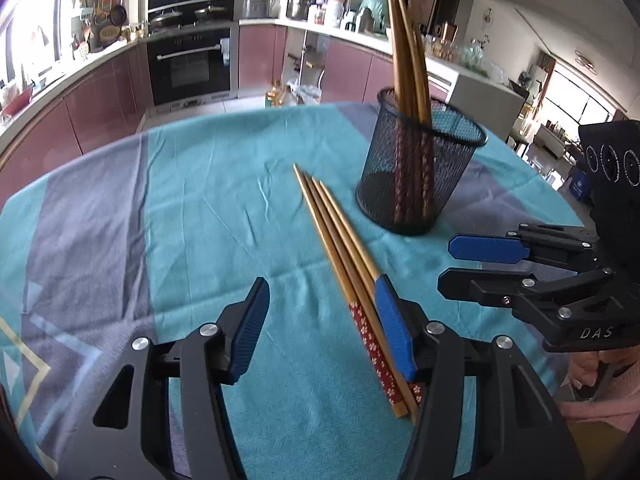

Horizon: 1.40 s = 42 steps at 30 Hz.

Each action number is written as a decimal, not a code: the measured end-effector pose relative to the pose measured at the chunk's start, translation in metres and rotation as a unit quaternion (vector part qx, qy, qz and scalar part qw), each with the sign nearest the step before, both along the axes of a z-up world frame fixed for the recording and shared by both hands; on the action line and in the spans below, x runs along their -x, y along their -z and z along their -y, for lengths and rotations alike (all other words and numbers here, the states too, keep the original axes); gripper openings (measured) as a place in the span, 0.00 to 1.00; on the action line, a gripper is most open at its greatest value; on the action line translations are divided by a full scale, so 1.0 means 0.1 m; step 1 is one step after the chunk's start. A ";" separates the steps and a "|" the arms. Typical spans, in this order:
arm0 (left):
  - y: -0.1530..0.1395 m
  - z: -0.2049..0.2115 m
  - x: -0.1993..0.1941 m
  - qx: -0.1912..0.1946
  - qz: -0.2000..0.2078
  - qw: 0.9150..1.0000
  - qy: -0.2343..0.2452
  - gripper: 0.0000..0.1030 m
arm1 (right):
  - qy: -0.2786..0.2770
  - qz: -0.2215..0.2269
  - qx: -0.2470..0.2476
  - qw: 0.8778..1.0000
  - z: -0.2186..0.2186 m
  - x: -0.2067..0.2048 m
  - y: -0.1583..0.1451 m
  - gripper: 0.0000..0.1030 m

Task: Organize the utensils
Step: 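Move the open left gripper back to the loose chopsticks and close on one, then lift the grasped chopstick with the left gripper and tilt it upright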

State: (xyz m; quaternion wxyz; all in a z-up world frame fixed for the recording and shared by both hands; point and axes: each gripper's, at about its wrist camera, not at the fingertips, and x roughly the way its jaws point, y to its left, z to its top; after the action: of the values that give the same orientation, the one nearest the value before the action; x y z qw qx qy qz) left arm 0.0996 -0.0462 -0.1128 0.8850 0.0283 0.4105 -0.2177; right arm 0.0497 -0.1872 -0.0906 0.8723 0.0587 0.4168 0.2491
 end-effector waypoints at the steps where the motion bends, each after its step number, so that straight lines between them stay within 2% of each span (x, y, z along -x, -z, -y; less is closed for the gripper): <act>1: 0.04 0.00 -0.01 -0.003 -0.006 1.000 -0.001 0.51 | 0.002 -0.004 0.001 1.000 0.00 0.00 0.02 0.39; 7: 0.21 0.04 -0.11 -0.011 -0.028 1.000 -0.005 0.48 | 0.003 -0.016 -0.005 1.000 0.00 0.01 0.08 0.39; 17: 0.24 0.14 -0.15 -0.022 -0.027 0.999 -0.009 0.45 | 0.003 -0.021 -0.002 1.000 -0.05 -0.02 0.15 0.39; 21: 0.24 0.17 -0.16 -0.022 -0.028 0.999 -0.010 0.40 | 0.002 -0.021 0.003 1.000 -0.08 -0.04 0.16 0.39; 25: 0.24 0.15 -0.16 -0.015 -0.033 0.999 -0.013 0.31 | 0.001 -0.016 0.013 1.000 -0.16 -0.07 0.15 0.39; 30: 0.25 0.09 -0.16 0.006 -0.047 0.999 -0.015 0.20 | 0.002 -0.018 0.028 0.999 -0.26 -0.16 0.18 0.31; 34: 0.27 0.05 -0.16 0.020 -0.059 0.998 -0.020 0.12 | 0.002 -0.016 0.039 0.999 -0.32 -0.19 0.20 0.28; 37: 0.28 0.04 -0.16 0.025 -0.063 0.997 -0.024 0.08 | 0.001 -0.013 0.051 0.999 -0.35 -0.20 0.20 0.27; 42: 0.29 0.02 -0.12 0.031 -0.068 0.997 -0.024 0.08 | 0.001 -0.011 0.069 0.998 -0.36 -0.20 0.19 0.24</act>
State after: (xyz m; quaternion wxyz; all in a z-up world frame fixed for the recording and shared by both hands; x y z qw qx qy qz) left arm 0.1115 -0.0482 -0.1416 0.8605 -0.0240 0.4636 -0.2099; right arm 0.0696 -0.1507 -0.1100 0.8699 0.0014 0.4426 0.2176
